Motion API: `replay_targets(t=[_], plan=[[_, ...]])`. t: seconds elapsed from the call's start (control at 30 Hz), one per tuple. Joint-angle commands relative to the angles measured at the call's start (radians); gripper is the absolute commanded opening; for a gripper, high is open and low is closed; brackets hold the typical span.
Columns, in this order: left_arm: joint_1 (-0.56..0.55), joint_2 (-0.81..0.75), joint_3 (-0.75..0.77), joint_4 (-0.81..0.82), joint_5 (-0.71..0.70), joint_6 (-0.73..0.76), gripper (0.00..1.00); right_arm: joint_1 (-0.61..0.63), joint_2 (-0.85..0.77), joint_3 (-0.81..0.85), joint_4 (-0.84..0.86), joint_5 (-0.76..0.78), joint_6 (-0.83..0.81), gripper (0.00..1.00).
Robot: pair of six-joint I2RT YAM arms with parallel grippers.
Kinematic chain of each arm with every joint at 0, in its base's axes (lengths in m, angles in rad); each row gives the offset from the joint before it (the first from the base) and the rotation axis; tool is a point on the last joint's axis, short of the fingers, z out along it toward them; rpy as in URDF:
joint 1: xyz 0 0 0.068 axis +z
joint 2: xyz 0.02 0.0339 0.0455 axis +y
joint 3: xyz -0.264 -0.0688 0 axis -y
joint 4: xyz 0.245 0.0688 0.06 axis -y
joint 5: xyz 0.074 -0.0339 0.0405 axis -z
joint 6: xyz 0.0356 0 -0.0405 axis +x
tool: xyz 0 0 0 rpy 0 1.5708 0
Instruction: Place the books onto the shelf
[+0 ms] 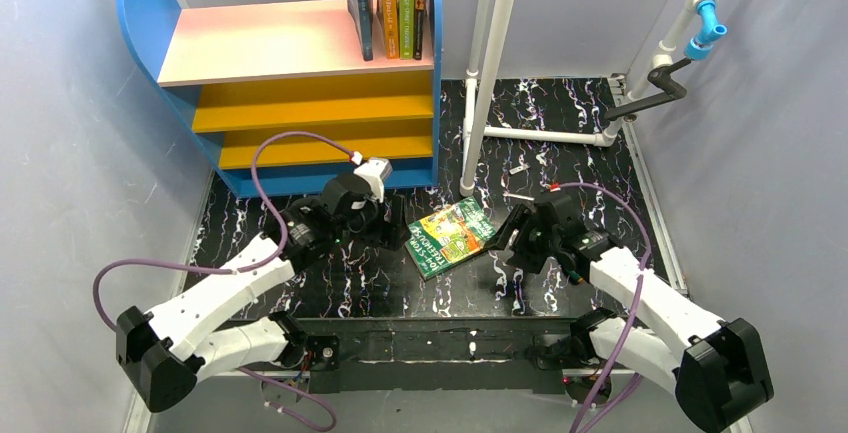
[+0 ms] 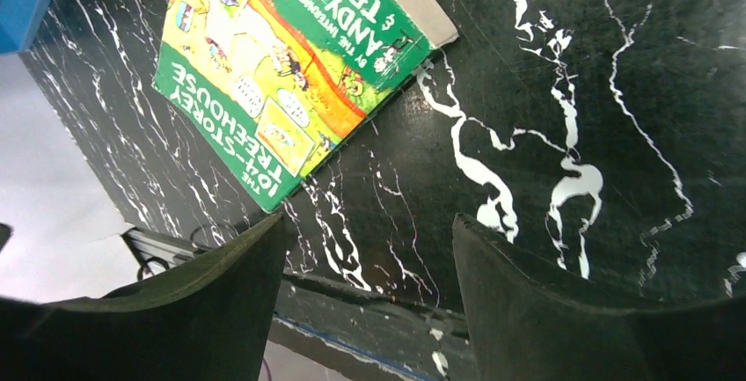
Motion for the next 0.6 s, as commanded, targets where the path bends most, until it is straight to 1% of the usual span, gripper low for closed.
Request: replay_targets(t=[0.0, 0.13, 0.23, 0.3, 0.4, 0.43, 0.57], plan=[[-0.018, 0.029, -0.107, 0.223, -0.008, -0.034, 0.71, -0.008, 0.014, -0.095, 0.255, -0.044, 0.111, 0.76], [-0.030, 0.136, -0.159, 0.337, -0.006, -0.034, 0.71, -0.012, 0.078, -0.127, 0.357, -0.046, 0.165, 0.76], [-0.044, 0.188, -0.183, 0.403, -0.046, -0.033, 0.72, -0.022, 0.096, -0.154, 0.432, -0.019, 0.197, 0.76], [-0.045, 0.211, -0.219, 0.462, -0.075, -0.032, 0.72, -0.032, 0.106, -0.156, 0.439, 0.014, 0.196, 0.76], [-0.045, 0.214, -0.269, 0.521, -0.087, -0.040, 0.72, -0.068, 0.150, -0.094, 0.354, 0.073, 0.113, 0.75], [-0.045, 0.202, -0.284, 0.523, -0.092, -0.049, 0.72, -0.089, 0.169, -0.069, 0.327, 0.082, 0.063, 0.76], [-0.045, 0.150, -0.320, 0.480, -0.132, -0.109, 0.72, -0.128, 0.239, 0.006, 0.306, 0.074, -0.039, 0.76]])
